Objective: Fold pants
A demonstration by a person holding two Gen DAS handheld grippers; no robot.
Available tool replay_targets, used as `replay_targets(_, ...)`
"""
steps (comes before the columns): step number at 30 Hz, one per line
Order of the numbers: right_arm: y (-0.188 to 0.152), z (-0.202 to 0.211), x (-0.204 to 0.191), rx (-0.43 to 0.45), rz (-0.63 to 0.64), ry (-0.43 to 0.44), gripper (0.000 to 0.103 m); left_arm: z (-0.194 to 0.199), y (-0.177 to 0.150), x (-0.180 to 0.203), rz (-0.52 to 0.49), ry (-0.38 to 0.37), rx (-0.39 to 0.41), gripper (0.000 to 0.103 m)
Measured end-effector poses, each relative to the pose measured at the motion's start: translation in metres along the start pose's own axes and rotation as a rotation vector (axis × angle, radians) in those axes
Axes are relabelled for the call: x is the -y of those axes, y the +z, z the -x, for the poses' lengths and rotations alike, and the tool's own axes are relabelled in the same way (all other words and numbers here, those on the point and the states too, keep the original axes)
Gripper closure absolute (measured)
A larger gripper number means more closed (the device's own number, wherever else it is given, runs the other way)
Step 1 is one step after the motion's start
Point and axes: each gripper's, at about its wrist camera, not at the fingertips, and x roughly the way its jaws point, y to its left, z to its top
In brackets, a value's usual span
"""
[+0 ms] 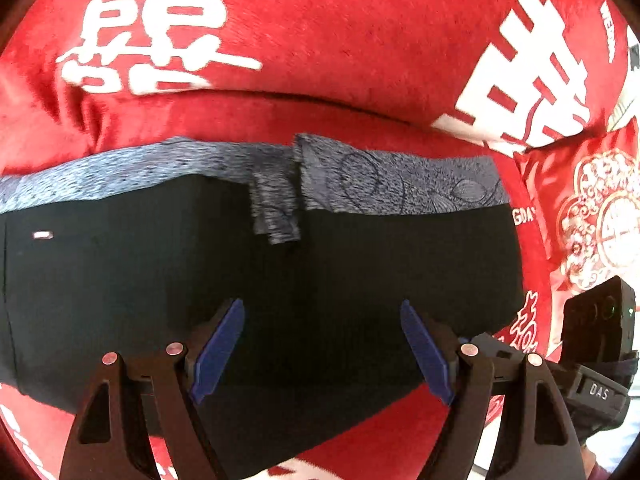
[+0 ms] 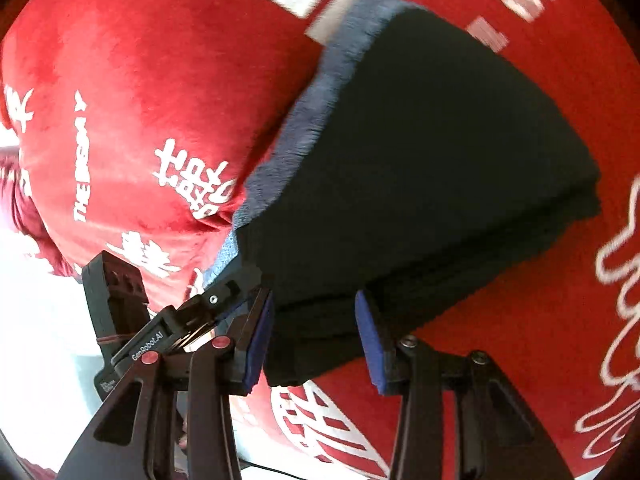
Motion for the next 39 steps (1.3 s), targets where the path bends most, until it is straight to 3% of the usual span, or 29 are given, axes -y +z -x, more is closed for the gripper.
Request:
replay_targets(3, -0.002, 0.003, 0.014, 0.049, -0.068, 0.059, 0.057, -0.009, 0.001, 0.003, -0.004, 0.010, -0.019, 0.042)
replay_targets(6, 0.000, 0.003, 0.032, 0.103, -0.165, 0.128, 0.057, -0.011, 0.002, 0.004, 0.008, 0.012, -0.013, 0.043)
replay_targets(7, 0.002, -0.001, 0.037, 0.111, -0.201, 0.152, 0.059, -0.010, 0.002, 0.005, 0.008, 0.014, -0.007, 0.050)
replay_targets(9, 0.009, -0.008, 0.042, 0.108, -0.251, 0.179, 0.098, -0.007, 0.000, 0.007, 0.008, 0.020, -0.007, 0.055)
replay_targets(11, 0.014, -0.006, 0.035, 0.097, -0.234, 0.184, 0.098, 0.002, -0.002, 0.010, 0.001, 0.018, 0.000, 0.057)
replay_targets(16, 0.007, 0.017, -0.001, 0.044, -0.046, 0.158, 0.098, 0.024, -0.026, 0.014, -0.059, 0.056, 0.032, 0.056)
replay_targets(18, 0.003, 0.012, 0.007, 0.012, -0.040, 0.090, 0.098, 0.012, -0.035, 0.008, -0.056, 0.112, 0.011, 0.056)
replay_targets(20, 0.003, -0.002, 0.026, -0.008, -0.062, 0.018, 0.098, -0.001, -0.040, -0.003, -0.009, 0.112, 0.011, 0.052)
replay_targets(22, 0.007, -0.012, 0.039, -0.018, -0.081, 0.035, 0.101, 0.002, -0.040, -0.004, 0.004, 0.115, 0.034, 0.050)
replay_targets(25, 0.014, -0.004, 0.023, -0.094, 0.008, 0.024, 0.084, 0.012, -0.038, 0.002, -0.031, 0.168, 0.049, 0.035)
replay_targets(27, 0.019, 0.015, -0.001, -0.139, 0.145, 0.033, 0.049, 0.025, -0.036, 0.004, -0.046, 0.179, 0.066, 0.035)
replay_targets(29, 0.028, 0.043, -0.017, -0.094, 0.247, 0.053, 0.041, 0.036, -0.031, 0.006, -0.046, 0.183, 0.080, 0.035)
replay_targets(32, 0.064, 0.082, -0.022, 0.037, 0.300, 0.001, 0.041, 0.044, -0.017, 0.015, -0.047, 0.176, 0.101, 0.035)
replay_targets(35, 0.109, 0.091, -0.001, 0.109, 0.231, -0.064, 0.042, 0.038, 0.000, 0.033, -0.065, 0.167, 0.115, 0.035)
replay_targets(39, 0.148, 0.059, 0.032, 0.013, 0.137, -0.057, 0.067, 0.012, 0.018, 0.059, -0.095, 0.156, 0.119, 0.035)
